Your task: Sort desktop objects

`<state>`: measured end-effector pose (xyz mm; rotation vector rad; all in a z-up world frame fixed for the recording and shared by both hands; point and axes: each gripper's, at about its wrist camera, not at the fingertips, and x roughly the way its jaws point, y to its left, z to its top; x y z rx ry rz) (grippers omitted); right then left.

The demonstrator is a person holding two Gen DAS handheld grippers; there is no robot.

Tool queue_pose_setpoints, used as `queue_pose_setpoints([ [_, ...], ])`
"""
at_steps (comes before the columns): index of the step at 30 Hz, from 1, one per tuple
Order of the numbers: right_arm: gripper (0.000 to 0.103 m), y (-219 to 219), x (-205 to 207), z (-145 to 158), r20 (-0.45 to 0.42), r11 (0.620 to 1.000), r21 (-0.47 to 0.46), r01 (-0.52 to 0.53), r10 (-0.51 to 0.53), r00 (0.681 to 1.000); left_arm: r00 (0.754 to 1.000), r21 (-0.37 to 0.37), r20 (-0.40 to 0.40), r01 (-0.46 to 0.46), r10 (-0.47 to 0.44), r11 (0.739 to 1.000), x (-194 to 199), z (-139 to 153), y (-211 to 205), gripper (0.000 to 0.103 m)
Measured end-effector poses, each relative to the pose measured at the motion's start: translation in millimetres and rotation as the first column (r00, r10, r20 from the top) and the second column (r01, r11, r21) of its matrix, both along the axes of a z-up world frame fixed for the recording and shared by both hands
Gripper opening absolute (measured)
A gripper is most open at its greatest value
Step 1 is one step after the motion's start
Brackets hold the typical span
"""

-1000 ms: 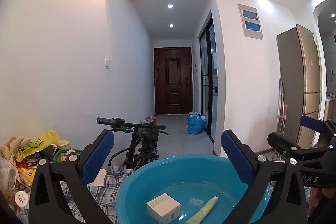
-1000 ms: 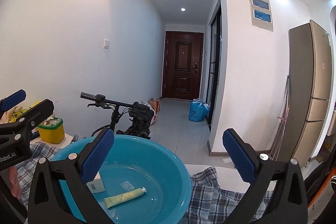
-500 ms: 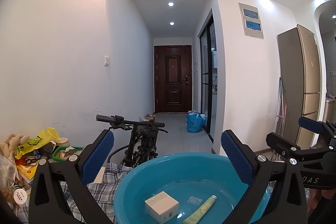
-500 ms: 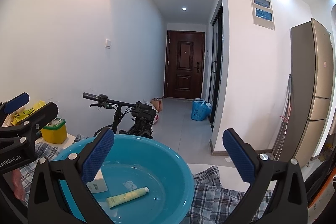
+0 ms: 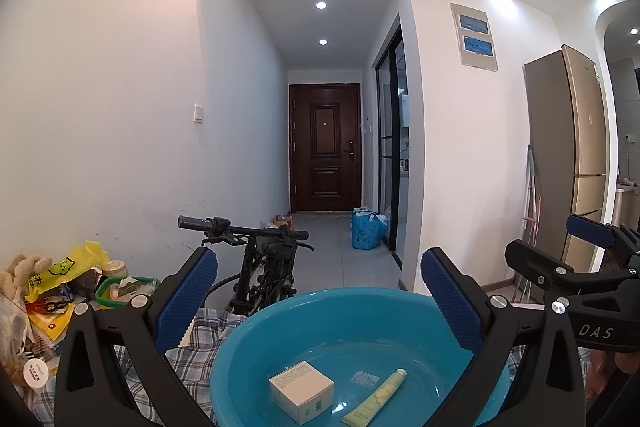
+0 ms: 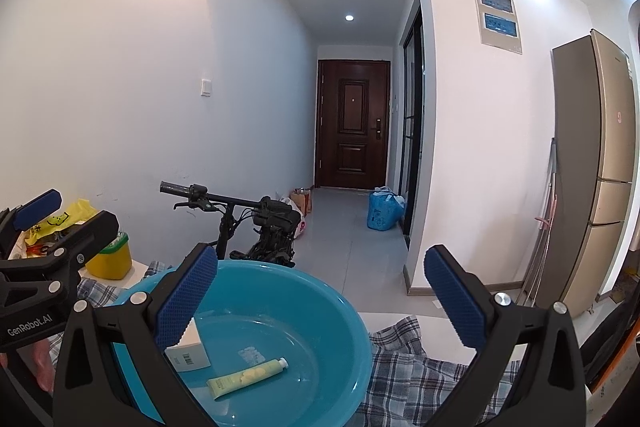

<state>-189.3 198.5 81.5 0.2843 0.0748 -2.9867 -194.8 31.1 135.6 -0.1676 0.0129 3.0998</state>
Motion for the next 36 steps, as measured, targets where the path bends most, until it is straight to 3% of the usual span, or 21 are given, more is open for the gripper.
queue_pose_setpoints([
  [9,0.103,3,6,6,-0.02,1.0,-0.024,-0.017,0.017,1.0,0.999,0.023,-0.037,0.01,-0.01,1.0,12,7,3,0.103],
  [16,0.103,15,6,10,-0.018,0.997,-0.075,-0.023,0.022,1.0,0.998,-0.024,-0.052,0.024,-0.026,0.999,15,6,21,0.103],
  [24,0.103,29,13,16,-0.04,0.994,-0.106,-0.018,0.014,0.999,1.0,-0.043,-0.008,0.03,-0.031,0.999,22,7,33,0.103],
  [28,0.103,27,16,16,-0.019,0.999,-0.049,-0.008,0.007,1.0,0.999,-0.058,-0.008,0.03,-0.031,0.998,36,20,29,0.103],
  [36,0.103,18,66,15,-0.051,0.998,0.054,0.024,-0.021,0.998,0.999,0.013,-0.005,0.037,-0.037,0.999,63,29,21,0.103],
])
